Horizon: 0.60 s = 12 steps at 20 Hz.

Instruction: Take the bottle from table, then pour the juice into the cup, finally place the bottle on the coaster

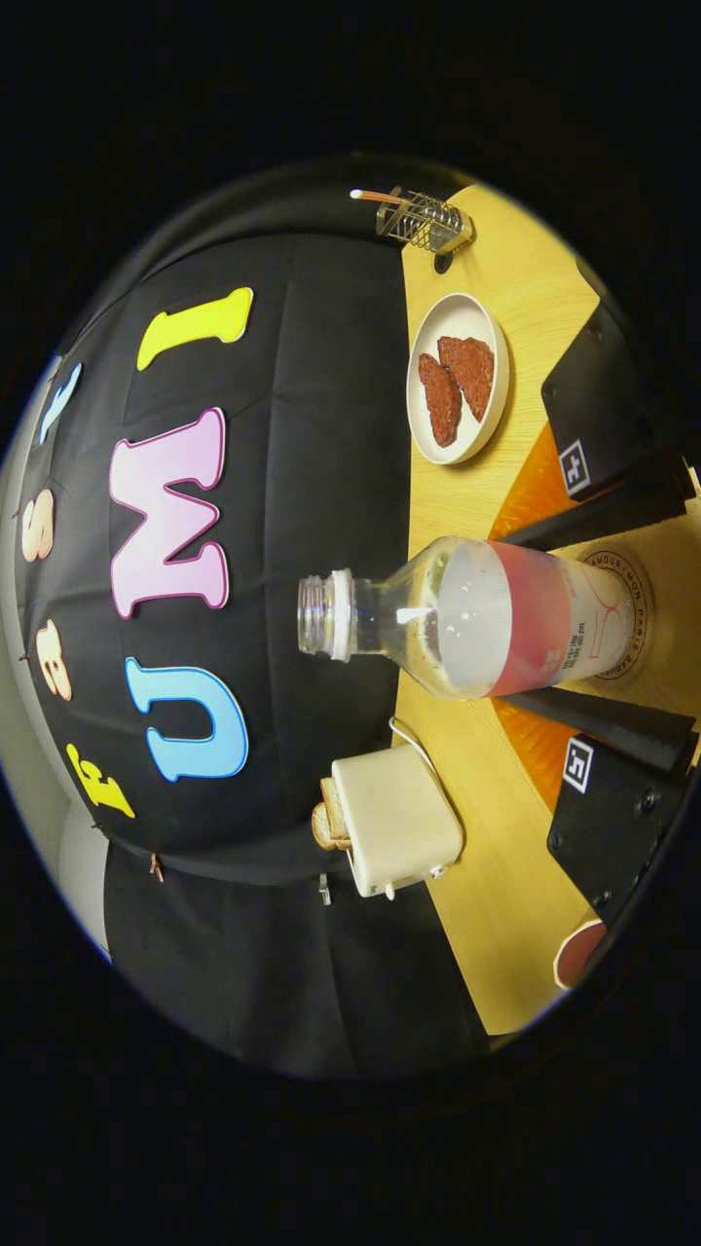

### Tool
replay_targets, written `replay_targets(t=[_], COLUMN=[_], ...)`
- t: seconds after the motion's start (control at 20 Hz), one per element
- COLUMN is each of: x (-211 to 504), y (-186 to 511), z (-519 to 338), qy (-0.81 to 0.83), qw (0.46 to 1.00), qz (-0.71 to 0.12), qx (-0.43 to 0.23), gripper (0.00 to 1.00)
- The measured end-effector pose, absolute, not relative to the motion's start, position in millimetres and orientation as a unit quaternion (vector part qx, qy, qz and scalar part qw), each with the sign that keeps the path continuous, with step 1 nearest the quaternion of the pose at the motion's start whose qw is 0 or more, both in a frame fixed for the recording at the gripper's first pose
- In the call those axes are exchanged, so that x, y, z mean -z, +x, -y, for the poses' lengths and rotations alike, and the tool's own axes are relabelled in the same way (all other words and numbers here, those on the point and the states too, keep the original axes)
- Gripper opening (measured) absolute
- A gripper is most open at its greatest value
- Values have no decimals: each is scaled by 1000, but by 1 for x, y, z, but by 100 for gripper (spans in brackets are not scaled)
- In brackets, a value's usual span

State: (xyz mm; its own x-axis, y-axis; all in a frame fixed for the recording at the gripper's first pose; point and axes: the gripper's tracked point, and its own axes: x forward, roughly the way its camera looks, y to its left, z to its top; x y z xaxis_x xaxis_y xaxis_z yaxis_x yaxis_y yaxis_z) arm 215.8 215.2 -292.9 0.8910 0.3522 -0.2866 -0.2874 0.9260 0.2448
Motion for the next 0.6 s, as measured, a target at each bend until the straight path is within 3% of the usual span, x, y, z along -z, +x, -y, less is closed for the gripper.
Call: replay_targets(t=[0.35, 0.5, 0.6], x=[291, 291, 287], y=[210, 208, 206], z=[-218, -216, -216], qy=[124, 125, 127], qw=[961, 960, 960], qz=[-178, -187, -187], qx=[-169, -165, -166], gripper=[81, 95, 96])
